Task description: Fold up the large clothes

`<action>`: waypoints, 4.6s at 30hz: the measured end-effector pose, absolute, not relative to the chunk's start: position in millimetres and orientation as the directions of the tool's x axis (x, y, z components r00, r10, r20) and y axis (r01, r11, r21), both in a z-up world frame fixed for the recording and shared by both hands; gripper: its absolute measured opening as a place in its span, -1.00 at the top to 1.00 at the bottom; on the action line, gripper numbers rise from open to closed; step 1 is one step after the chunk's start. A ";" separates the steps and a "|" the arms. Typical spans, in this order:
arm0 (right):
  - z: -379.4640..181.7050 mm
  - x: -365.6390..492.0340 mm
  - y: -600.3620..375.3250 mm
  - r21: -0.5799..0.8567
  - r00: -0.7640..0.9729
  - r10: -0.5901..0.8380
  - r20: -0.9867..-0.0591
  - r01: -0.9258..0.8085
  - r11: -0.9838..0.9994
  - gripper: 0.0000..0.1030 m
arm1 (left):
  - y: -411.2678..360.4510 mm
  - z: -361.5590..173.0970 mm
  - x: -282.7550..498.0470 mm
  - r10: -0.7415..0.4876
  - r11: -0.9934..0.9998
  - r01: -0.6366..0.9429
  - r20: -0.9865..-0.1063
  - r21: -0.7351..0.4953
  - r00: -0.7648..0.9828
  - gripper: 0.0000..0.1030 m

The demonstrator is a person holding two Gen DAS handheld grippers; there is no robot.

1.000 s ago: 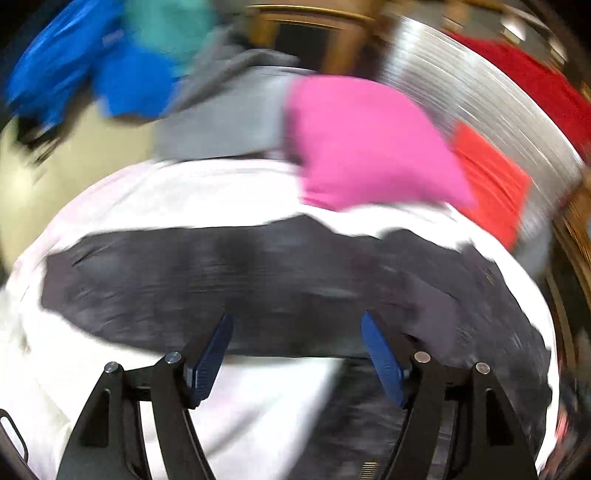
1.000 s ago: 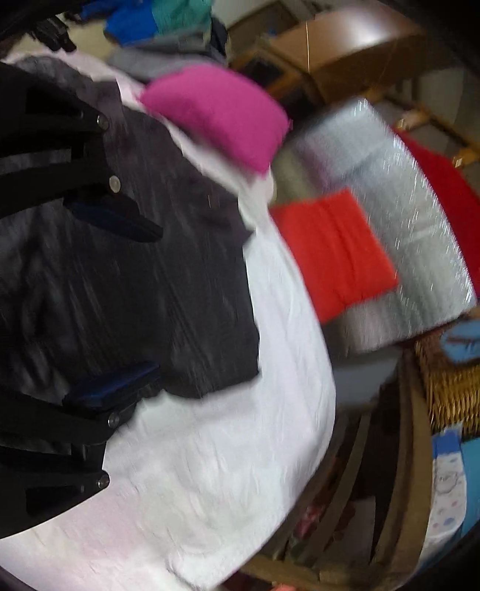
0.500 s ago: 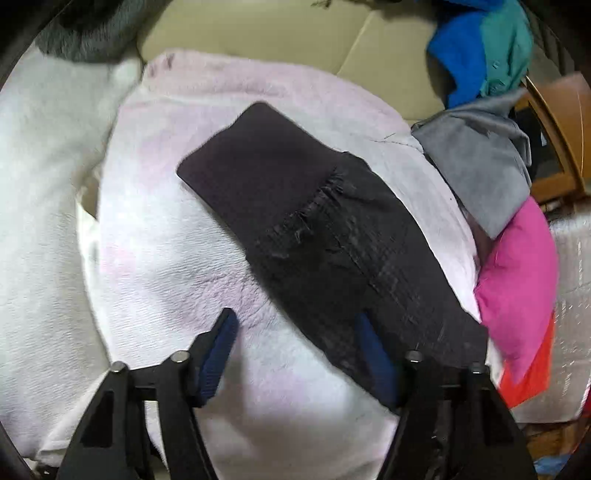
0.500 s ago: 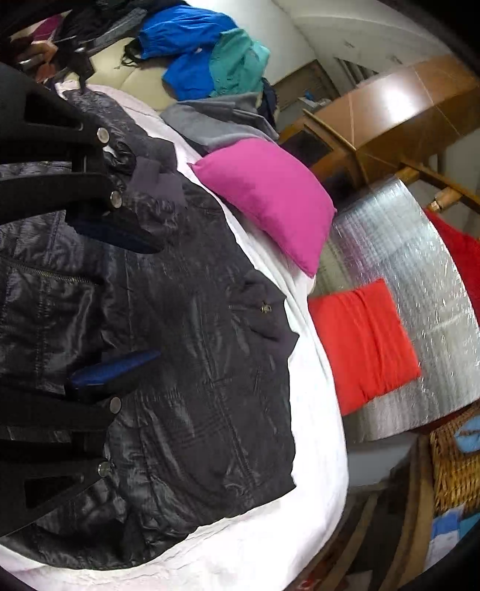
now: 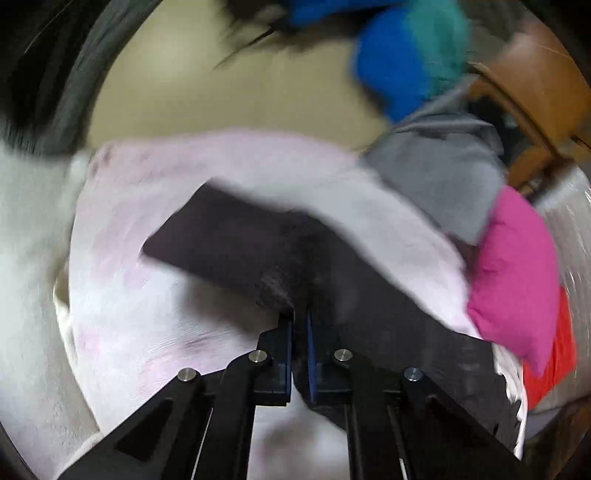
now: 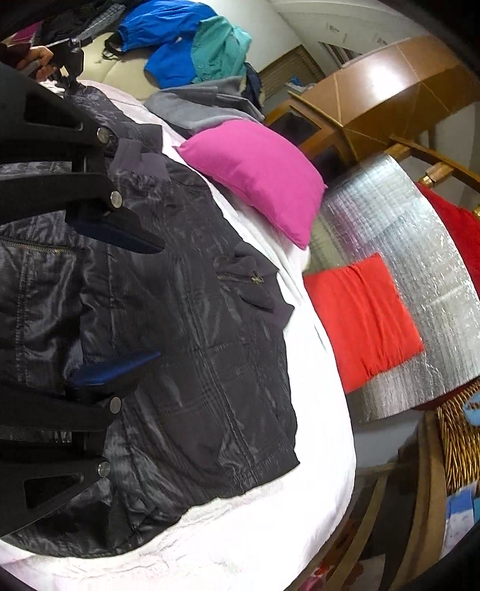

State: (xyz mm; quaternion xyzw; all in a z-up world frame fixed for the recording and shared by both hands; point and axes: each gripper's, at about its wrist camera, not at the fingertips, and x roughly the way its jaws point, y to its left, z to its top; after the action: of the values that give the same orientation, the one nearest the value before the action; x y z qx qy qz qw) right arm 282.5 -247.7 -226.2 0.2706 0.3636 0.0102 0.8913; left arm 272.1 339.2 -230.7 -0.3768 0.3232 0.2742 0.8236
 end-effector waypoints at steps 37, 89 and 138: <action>-256.9 322.5 -236.2 0.806 0.570 0.642 -0.513 0.064 0.588 -0.19 | 126.5 -141.3 313.3 -0.314 0.912 0.074 -0.570 -0.404 0.759 -0.35; -277.6 301.1 -392.8 0.592 0.688 0.172 -0.705 0.438 0.677 -0.62 | 68.8 -200.1 383.4 -0.234 0.942 -0.046 -0.748 -0.333 0.620 -0.34; -285.1 306.8 -345.7 0.474 0.590 0.199 -0.782 0.357 0.805 0.46 | 60.5 -217.8 405.0 -0.203 0.957 -0.050 -0.781 -0.286 0.591 0.26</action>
State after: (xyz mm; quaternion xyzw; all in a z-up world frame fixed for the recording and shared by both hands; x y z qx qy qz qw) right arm 306.8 -345.7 -285.1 0.3087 0.4501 -0.0472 0.8366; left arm 405.0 60.5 -217.8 -0.1405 0.4501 -0.0432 0.8808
